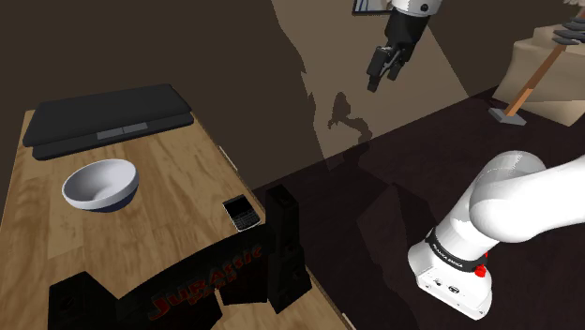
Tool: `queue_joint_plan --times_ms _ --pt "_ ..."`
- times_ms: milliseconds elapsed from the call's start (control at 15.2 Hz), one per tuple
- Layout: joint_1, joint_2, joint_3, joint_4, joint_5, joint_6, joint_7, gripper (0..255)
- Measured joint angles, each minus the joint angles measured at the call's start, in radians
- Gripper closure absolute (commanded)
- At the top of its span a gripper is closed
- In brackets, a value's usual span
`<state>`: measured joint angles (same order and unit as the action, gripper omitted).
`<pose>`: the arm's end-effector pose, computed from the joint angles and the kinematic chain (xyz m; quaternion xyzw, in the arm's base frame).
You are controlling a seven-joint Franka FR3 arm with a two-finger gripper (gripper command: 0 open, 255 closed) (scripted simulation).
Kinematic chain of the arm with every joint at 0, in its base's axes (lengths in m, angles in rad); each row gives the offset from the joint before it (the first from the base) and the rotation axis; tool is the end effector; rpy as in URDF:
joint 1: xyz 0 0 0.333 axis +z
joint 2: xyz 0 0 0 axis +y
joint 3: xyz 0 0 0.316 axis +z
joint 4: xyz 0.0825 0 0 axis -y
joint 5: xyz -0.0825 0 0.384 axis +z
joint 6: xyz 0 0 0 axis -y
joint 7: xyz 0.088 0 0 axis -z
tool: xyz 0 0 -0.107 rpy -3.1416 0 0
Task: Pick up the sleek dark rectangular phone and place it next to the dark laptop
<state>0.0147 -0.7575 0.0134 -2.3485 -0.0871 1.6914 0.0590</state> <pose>0.3268 0.0021 0.5968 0.9975 -0.0139 0.0521 0.0459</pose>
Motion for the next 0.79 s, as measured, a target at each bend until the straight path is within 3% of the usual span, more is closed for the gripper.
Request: queue_joint_plan --times_ms 330,792 --pt "0.021 0.003 0.048 -0.059 0.033 0.067 0.059 0" --pt "0.076 0.064 0.179 -0.134 0.110 0.219 0.209 0"
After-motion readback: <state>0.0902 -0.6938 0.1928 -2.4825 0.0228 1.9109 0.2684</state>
